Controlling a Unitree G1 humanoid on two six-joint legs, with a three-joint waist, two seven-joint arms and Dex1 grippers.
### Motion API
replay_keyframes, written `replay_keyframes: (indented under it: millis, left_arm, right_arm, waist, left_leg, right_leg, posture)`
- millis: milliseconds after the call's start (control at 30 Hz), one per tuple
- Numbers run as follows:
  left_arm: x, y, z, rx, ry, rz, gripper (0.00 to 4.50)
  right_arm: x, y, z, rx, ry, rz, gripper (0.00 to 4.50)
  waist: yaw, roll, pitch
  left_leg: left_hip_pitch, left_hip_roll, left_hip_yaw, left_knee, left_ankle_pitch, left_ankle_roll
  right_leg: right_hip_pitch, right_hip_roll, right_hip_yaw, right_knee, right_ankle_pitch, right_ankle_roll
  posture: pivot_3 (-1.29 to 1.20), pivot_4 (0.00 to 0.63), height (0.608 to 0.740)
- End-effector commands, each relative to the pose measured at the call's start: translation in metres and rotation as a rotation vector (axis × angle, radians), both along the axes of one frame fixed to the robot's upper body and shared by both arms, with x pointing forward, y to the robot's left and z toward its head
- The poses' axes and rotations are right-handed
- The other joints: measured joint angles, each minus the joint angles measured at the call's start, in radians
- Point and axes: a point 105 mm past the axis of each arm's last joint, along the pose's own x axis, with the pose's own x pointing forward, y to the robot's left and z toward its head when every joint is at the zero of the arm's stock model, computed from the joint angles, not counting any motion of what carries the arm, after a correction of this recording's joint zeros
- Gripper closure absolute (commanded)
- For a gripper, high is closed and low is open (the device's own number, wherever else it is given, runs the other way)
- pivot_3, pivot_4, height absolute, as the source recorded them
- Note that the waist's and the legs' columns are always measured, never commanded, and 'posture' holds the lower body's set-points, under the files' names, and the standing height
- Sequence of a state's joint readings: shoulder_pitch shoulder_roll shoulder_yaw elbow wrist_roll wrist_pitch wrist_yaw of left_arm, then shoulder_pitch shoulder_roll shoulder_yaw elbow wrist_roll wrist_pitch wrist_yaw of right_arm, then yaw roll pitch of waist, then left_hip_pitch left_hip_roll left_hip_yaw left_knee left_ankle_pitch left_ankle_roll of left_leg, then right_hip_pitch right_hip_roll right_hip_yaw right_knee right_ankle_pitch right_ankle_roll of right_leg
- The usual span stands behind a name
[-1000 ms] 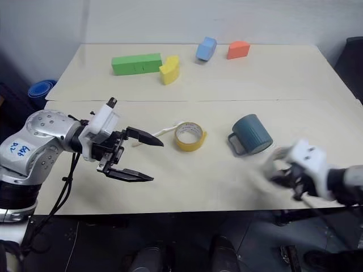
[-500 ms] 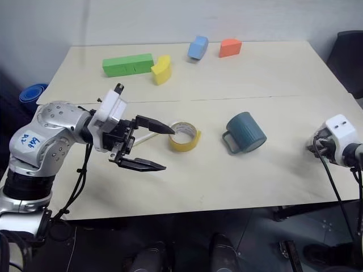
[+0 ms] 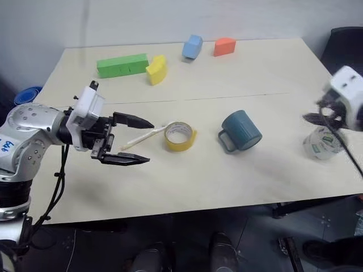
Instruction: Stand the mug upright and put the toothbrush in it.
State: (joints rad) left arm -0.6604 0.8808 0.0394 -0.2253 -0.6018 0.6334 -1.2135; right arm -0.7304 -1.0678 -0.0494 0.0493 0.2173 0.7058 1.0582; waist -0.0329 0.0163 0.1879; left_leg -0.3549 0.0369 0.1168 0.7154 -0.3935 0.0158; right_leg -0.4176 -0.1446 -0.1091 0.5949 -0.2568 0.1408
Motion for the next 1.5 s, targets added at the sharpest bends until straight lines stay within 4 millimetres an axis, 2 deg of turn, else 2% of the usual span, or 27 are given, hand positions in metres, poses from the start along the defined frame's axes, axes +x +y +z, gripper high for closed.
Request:
replay_keyframes:
  millis: [33,100,133,267,400,500,667,767,867,967,1000,1100,1233,1300,1367,1500]
  left_arm:
    - [0.004,0.021,0.012,-0.003,-0.055,0.101,0.00]
    - [0.008,0.035,0.012,0.003,-0.057,0.160,0.00]
    - [0.010,0.039,0.012,0.004,-0.058,0.179,0.00]
    - [0.020,0.055,0.016,-0.025,-0.058,0.254,0.00]
    - [0.017,0.049,0.016,-0.015,-0.064,0.227,0.00]
    - [0.013,0.042,0.013,0.002,-0.068,0.192,0.00]
    - [0.013,0.040,0.014,-0.003,-0.078,0.199,0.00]
    - [0.013,0.041,0.014,-0.004,-0.079,0.203,0.00]
    - [0.013,0.040,0.014,-0.004,-0.076,0.196,0.00]
    - [0.012,0.039,0.013,0.001,-0.073,0.185,0.00]
    - [0.012,0.038,0.013,0.001,-0.072,0.182,0.00]
    - [0.013,0.034,0.014,-0.003,-0.072,0.162,0.00]
    - [0.011,0.024,0.015,-0.009,-0.069,0.115,0.00]
    - [0.010,0.016,0.014,-0.015,-0.065,0.076,0.00]
    - [0.009,0.008,0.013,-0.017,-0.065,0.044,0.00]
    - [0.003,-0.010,0.014,-0.033,-0.061,-0.044,0.00]
  right_arm:
    - [-0.010,0.089,-0.009,0.064,0.033,0.254,1.82]
    - [-0.014,0.131,-0.023,0.065,0.052,0.371,1.82]
    - [-0.015,0.141,-0.027,0.064,0.055,0.395,1.82]
    - [-0.007,0.178,-0.051,0.020,0.071,0.488,1.82]
    - [-0.002,0.203,-0.065,-0.050,0.064,0.577,1.82]
    - [0.007,0.216,-0.077,-0.123,0.059,0.613,1.82]
    - [0.013,0.220,-0.104,-0.198,0.128,0.657,1.82]
    - [0.014,0.223,-0.112,-0.195,0.146,0.673,2.42]
    - [0.015,0.223,-0.116,-0.194,0.152,0.680,3.38]
    - [0.016,0.222,-0.116,-0.185,0.149,0.681,4.32]
    - [0.015,0.222,-0.115,-0.184,0.149,0.684,4.49]
    - [0.014,0.219,-0.105,-0.164,0.119,0.669,4.49]
    - [-0.007,0.207,-0.074,-0.072,0.106,0.656,4.49]
    - [-0.025,0.189,-0.050,-0.038,0.103,0.642,4.49]
    - [-0.033,0.166,-0.029,-0.027,0.086,0.575,4.49]
    - [-0.009,0.086,0.028,-0.001,-0.035,0.244,4.49]
  waist:
    - [0.000,0.000,0.000]
    - [0.004,0.000,0.000]
    - [0.008,0.000,0.000]
    - [0.026,0.000,0.000]
    - [0.022,-0.002,-0.001]
    - [0.007,-0.002,-0.001]
    - [-0.006,-0.003,-0.001]
    - [-0.009,-0.003,-0.001]
    - [-0.010,-0.003,-0.001]
    - [-0.014,-0.003,-0.001]
    - [-0.016,-0.003,-0.001]
    - [-0.016,-0.003,-0.001]
    - [-0.009,-0.004,-0.001]
    - [-0.004,-0.003,-0.001]
    - [0.007,-0.003,-0.001]
    - [0.009,-0.004,0.000]
  left_leg:
    - [0.000,0.000,0.000,0.000,0.000,0.000]
    - [-0.002,0.000,0.000,0.000,0.000,-0.001]
    - [-0.003,0.000,0.000,0.000,0.000,-0.001]
    - [-0.014,-0.003,-0.005,0.004,0.000,-0.001]
    - [-0.014,-0.004,-0.005,0.004,0.000,-0.001]
    - [-0.014,-0.003,-0.005,0.004,0.001,-0.002]
    - [-0.013,-0.003,-0.007,0.003,0.001,-0.002]
    - [-0.013,-0.003,-0.007,0.004,0.001,-0.002]
    - [-0.013,-0.003,-0.008,0.004,0.001,-0.002]
    - [-0.013,-0.003,-0.009,0.004,0.001,-0.002]
    - [-0.013,-0.003,-0.009,0.004,0.001,-0.002]
    - [-0.013,-0.003,-0.010,0.004,0.001,-0.002]
    - [-0.015,-0.003,-0.011,0.004,0.001,-0.002]
    - [-0.015,-0.003,-0.011,0.004,0.001,-0.002]
    - [-0.016,-0.003,-0.011,0.004,0.001,-0.002]
    - [-0.016,-0.003,-0.010,0.007,0.001,-0.002]
  right_leg:
    - [-0.001,0.001,0.000,0.001,0.000,0.000]
    - [-0.004,0.001,0.000,0.004,0.000,0.000]
    - [-0.006,0.000,0.001,0.005,0.000,0.000]
    - [-0.014,-0.001,-0.002,0.009,0.000,0.000]
    - [-0.014,-0.001,-0.003,0.009,0.000,0.000]
    - [-0.014,-0.001,-0.003,0.010,0.000,0.000]
    - [-0.014,-0.001,-0.004,0.011,0.000,0.000]
    - [-0.013,-0.001,-0.004,0.012,0.000,0.000]
    - [-0.013,-0.001,-0.005,0.012,0.000,0.000]
    - [-0.013,-0.001,-0.006,0.012,0.000,0.000]
    - [-0.013,-0.001,-0.006,0.012,0.000,0.000]
    - [-0.012,-0.001,-0.006,0.012,0.000,0.000]
    - [-0.012,-0.002,-0.007,0.012,0.000,0.000]
    - [-0.013,-0.002,-0.008,0.012,0.000,0.000]
    - [-0.013,-0.002,-0.008,0.012,0.000,0.000]
    - [-0.011,-0.003,-0.007,0.011,0.000,0.000]
  posture:
    - [0.00,0.150,0.740]
    - [0.00,0.150,0.740]
    - [0.00,0.150,0.740]
    - [0.00,0.150,0.740]
    - [0.00,0.150,0.740]
    - [0.00,0.150,0.740]
    - [0.00,0.150,0.740]
    - [0.00,0.150,0.740]
    - [0.00,0.150,0.740]
    - [0.00,0.150,0.740]
    - [0.00,0.150,0.740]
    - [0.00,0.150,0.740]
    - [0.00,0.150,0.740]
    - [0.00,0.150,0.740]
    - [0.00,0.150,0.740]
    - [0.00,0.150,0.740]
